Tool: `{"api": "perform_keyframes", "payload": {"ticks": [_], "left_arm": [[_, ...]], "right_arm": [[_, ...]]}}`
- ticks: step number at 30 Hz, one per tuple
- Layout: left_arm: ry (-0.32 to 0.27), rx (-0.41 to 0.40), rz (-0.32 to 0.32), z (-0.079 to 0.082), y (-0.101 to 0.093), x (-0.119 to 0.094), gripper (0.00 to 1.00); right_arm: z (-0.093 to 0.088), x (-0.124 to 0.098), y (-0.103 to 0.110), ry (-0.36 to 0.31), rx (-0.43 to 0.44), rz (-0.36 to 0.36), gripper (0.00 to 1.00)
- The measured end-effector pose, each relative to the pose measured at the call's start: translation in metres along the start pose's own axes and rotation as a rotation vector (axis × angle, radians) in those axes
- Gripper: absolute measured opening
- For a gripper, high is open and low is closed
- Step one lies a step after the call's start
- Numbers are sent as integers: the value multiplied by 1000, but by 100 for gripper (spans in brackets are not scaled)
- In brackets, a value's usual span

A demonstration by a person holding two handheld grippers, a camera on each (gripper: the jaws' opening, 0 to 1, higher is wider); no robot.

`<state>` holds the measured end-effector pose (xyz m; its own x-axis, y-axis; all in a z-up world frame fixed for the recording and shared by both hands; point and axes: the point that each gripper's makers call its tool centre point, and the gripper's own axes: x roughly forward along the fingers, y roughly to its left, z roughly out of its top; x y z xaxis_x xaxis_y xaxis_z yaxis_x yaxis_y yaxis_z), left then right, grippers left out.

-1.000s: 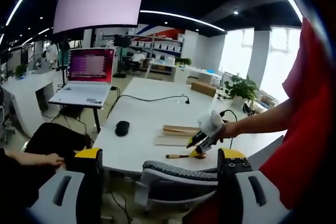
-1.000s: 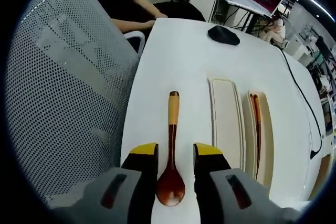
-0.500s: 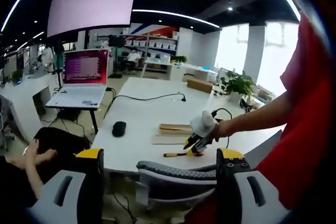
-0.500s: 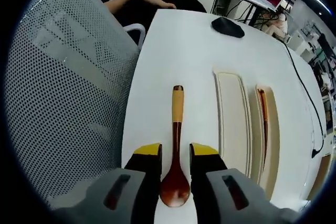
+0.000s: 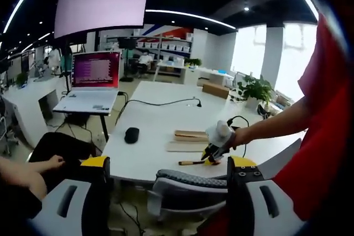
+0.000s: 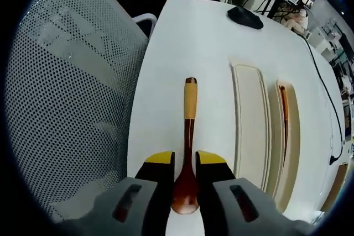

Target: Arrange the utensils inside the cutlery case until each visible utensil rests in its matching compartment.

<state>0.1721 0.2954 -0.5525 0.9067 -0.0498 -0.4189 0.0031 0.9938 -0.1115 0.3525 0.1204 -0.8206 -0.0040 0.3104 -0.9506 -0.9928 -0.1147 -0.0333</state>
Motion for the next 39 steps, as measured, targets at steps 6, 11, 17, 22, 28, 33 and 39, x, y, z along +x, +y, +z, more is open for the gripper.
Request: {"api": "perform_keyframes", "payload": {"ticks": [6,11,17,22,28,33,39], "left_arm": [[2,-9,14,-3,3,-4,89],[8,-9,16,-4,5,-4,89],[5,1,-1,1,1,2,89],[-26,-32,-9,7,2,4,89],[-38,-49,-26,6,-2,6,89],[-26,-32,-28,4,-4,6,87],[-85,-60,-17,16,2,-1,90]], "right_arm": [[1,3,6,23,-21,31,11],[0,3,5,34,-8,38,10],[0,5,2,42,-11,35,3],[1,5,2,37,-15,52,2],[1,5,4,20,34,62,2],[0,6,2,36,40,65,1],[3,-5,-3,13,74,58,1]]}}
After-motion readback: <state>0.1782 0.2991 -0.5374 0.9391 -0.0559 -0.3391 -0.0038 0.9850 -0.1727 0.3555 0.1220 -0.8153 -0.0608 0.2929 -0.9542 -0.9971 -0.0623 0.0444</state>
